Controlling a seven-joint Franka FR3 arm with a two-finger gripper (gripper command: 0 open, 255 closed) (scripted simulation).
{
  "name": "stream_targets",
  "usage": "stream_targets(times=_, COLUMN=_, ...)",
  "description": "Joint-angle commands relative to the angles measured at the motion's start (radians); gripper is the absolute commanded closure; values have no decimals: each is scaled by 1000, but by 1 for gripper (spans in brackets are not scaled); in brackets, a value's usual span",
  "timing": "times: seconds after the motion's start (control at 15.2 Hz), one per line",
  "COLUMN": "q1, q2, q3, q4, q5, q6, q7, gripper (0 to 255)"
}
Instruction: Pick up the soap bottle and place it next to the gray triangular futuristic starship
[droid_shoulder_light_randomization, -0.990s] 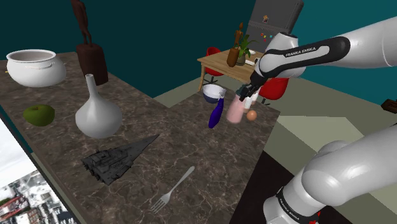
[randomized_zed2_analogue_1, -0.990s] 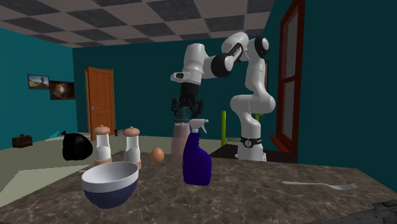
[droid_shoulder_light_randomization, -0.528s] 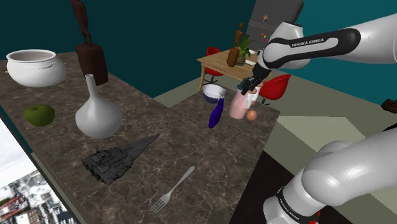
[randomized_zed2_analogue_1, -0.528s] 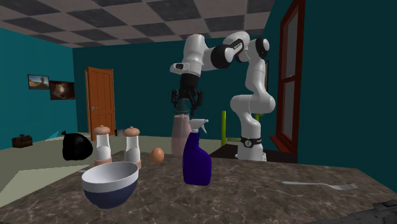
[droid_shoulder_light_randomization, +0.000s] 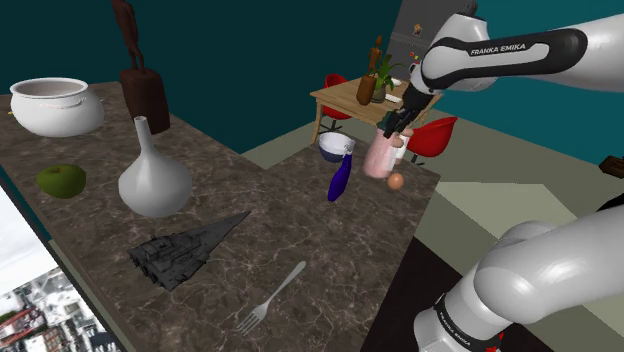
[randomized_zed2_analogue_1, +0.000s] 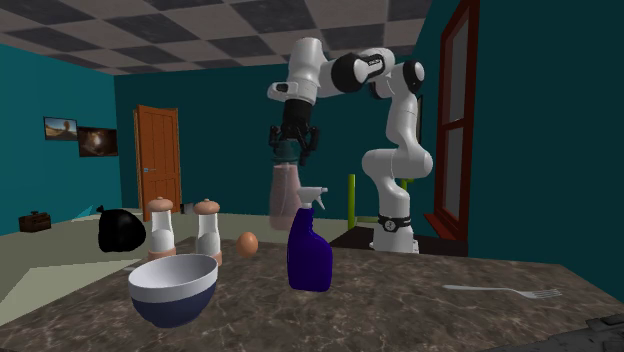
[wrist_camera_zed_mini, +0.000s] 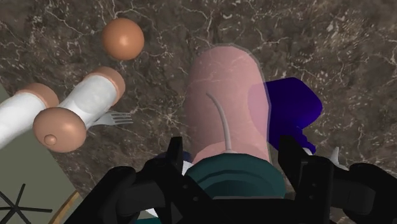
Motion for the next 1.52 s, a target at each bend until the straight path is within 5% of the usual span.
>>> stream_targets(times=0.0, q1=0, q2=-7, q3=3, q4=22, q5=1, q6=-29, q7=0, gripper=255)
stream_targets(times=1.45, q1=13, q2=-1, q3=29, q4=322, q5=20, q6=-323, q7=-1, gripper=255)
